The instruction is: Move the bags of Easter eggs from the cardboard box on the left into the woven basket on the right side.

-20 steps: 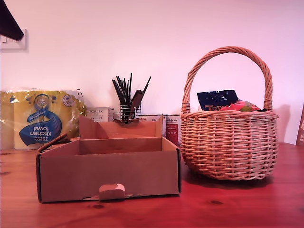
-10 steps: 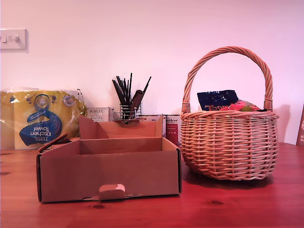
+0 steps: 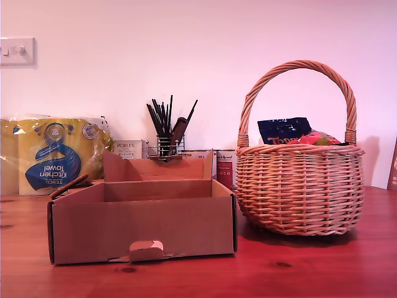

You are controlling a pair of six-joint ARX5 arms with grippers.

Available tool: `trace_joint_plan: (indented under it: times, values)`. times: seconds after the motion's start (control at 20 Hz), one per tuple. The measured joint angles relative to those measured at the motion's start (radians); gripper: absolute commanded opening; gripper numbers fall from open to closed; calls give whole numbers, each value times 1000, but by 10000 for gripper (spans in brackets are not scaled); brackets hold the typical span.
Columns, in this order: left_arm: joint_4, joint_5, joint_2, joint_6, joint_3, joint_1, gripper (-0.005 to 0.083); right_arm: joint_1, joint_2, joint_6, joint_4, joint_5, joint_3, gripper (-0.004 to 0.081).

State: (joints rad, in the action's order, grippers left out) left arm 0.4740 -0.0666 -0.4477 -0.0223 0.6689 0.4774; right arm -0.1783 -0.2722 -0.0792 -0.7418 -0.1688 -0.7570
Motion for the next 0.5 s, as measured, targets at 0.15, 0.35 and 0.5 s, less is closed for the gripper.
trace_joint_plan:
  times: [0.15,0.35,0.5]
  values:
    - [27,0,0,0,0,0,-21,0,0,0,-45,0,0,-13]
    - [40,0,0,0,0,0,-21,0,0,0,-92,0,0,-13]
    - [40,0,0,0,0,0,-21,0,0,0,-116,0,0,-13]
